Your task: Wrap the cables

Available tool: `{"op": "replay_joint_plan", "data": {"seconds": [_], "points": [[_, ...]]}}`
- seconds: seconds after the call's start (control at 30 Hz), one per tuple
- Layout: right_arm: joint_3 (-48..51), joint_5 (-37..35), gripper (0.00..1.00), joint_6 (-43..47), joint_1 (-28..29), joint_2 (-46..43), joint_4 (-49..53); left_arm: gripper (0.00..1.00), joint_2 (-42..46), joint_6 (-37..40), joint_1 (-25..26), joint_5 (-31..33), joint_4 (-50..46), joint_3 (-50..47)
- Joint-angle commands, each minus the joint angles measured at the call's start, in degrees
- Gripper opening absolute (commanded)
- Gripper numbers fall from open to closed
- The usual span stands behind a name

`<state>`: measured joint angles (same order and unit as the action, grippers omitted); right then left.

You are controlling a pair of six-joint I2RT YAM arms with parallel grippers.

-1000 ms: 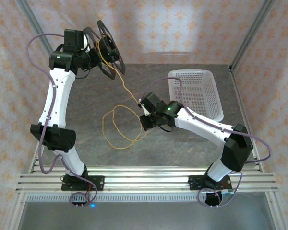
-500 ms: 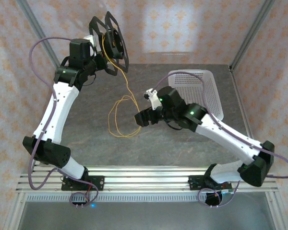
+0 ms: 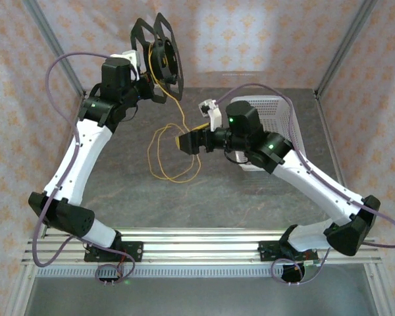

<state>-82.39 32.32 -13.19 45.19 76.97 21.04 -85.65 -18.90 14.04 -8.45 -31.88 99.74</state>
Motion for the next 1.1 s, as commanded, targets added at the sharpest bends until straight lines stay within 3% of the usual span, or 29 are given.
{"op": "replay_joint_plan", "data": {"seconds": [0.0,0.13,0.37,0.7,0.93,1.03,1.07], "points": [[-3.42,-4.49,0.87,-2.08,-0.86,1.12,1.36,0.0,4.15,0.99,0.67,1.74,4.98,-0.63],[-2.61,-3.36,0.82,-4.16,-3.8,1.15,2.21,0.0,4.87,0.2,0.72,1.8,4.08,-0.97],[8.84,8.3,0.79,-4.38,-4.14,-2.03,-4.37,0.0,3.69,-1.95,0.66,1.18,-1.01,3.06],[17.76,10.47,0.57,-4.65,-3.44,-1.3,-8.31,0.0,0.93,-4.9,0.72,-1.1,-7.0,9.23],[18.5,10.24,0.54,-4.54,-2.74,-0.55,-9.63,0.0,-0.92,-6.24,0.7,-2.47,-10.56,13.39],[18.24,9.8,0.43,-4.32,-2.47,-0.09,-9.62,0.0,-1.49,-6.73,0.72,-2.81,-11.51,14.35],[18.17,9.44,0.33,-4.26,-2.41,0.07,-9.49,0.0,-1.67,-6.93,0.68,-3.02,-11.9,14.81]]}}
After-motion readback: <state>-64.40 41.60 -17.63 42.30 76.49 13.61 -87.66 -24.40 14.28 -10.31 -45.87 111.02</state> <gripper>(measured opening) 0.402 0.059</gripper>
